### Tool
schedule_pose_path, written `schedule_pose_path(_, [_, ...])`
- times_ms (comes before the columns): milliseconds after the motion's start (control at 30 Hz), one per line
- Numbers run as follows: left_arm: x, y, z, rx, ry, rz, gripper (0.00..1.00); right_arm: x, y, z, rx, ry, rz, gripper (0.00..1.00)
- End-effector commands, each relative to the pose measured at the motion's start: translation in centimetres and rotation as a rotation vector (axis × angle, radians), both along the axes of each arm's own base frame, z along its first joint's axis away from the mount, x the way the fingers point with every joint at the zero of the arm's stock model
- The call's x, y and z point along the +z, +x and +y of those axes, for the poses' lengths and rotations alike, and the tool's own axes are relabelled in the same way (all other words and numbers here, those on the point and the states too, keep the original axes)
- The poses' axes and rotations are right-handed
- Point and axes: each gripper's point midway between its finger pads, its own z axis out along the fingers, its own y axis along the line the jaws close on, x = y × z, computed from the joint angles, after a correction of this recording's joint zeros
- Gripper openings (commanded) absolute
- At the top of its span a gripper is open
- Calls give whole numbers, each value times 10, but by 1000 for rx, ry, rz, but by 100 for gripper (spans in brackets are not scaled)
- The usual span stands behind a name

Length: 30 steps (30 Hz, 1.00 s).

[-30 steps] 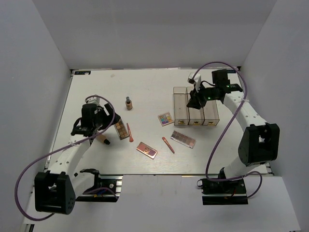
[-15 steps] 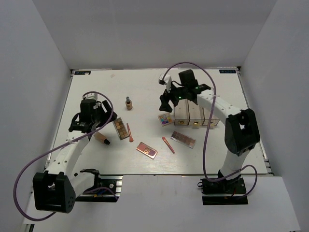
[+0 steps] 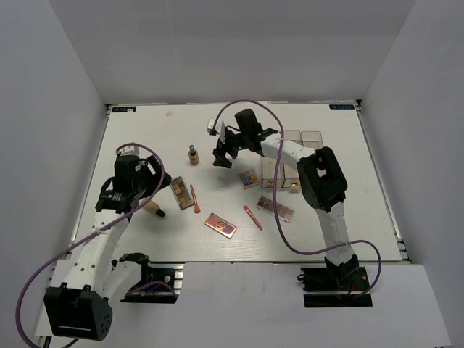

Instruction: Organize the makeup

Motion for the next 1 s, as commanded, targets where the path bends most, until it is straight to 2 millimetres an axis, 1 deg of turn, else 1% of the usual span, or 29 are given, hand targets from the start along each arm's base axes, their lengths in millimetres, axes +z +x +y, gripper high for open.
schedule_pose_path(0, [8, -5, 3, 26, 0, -23, 85, 35, 12, 29, 113, 115, -123, 89])
schedule_pose_path(100, [3, -8, 3, 24, -4, -11, 85, 30, 14, 46, 121, 131, -106, 89])
schedule_pose_path(133, [1, -8, 3, 22, -3, -6, 84, 23, 14, 49, 113, 132, -82, 89])
schedule_pose_path(167, [1, -9, 3, 20, -1, -6, 85, 21, 13, 55, 117, 137, -80, 89])
schedule_pose_path(200, [-1, -10, 3, 19, 1, 1, 85, 27, 16, 61, 117, 157, -98, 89])
schedule_pose_path(233, [-2, -10, 3, 15, 6, 5, 85, 20, 15, 64, 113, 156, -80, 89])
schedule_pose_path(300, [-1, -11, 3, 13, 9, 5, 85, 17, 13, 72, 125, 160, -74, 89])
schedule_pose_path(333, [-1, -11, 4, 13, 12, 6, 85, 17, 15, 80, 141, 182, -88, 89])
schedule_pose_path(367, [-1, -11, 4, 12, 13, 5, 85, 16, 12, 84, 150, 189, -85, 89])
schedule_pose_path(400, [-1, -11, 4, 12, 14, 8, 85, 20, 14, 87, 155, 210, -101, 89])
schedule_pose_path(433, [-1, -11, 4, 13, 15, 7, 85, 16, 11, 90, 165, 218, -96, 89])
schedule_pose_path(467, [-1, -11, 4, 13, 15, 7, 85, 16, 13, 92, 161, 225, -102, 89])
schedule_pose_path(500, [-1, -11, 4, 11, 15, 6, 85, 12, 14, 94, 152, 224, -98, 89])
schedule_pose_path(533, [-2, -11, 4, 11, 15, 7, 85, 17, 17, 99, 146, 229, -116, 89])
schedule_pose_path(633, [-1, -11, 4, 10, 14, 5, 85, 12, 24, 105, 126, 225, -123, 89])
schedule_pose_path(667, [-1, -11, 4, 11, 15, 4, 85, 12, 22, 110, 129, 227, -120, 89])
schedule_pose_path(700, [-2, -11, 4, 11, 15, 6, 85, 7, 29, 105, 111, 222, -115, 89])
schedule_pose_path(767, [-1, -11, 4, 10, 14, 6, 85, 7, 33, 107, 94, 218, -128, 89])
schedule_pose_path(833, [-2, -10, 3, 8, 11, 6, 85, 2, 35, 109, 88, 211, -129, 89])
schedule_pose_path(900, [-4, -10, 2, 6, 7, 13, 85, 1, 36, 111, 86, 209, -132, 88])
schedule_pose_path(967, [-6, -10, 1, 5, 3, 15, 85, -3, 37, 110, 82, 201, -133, 85])
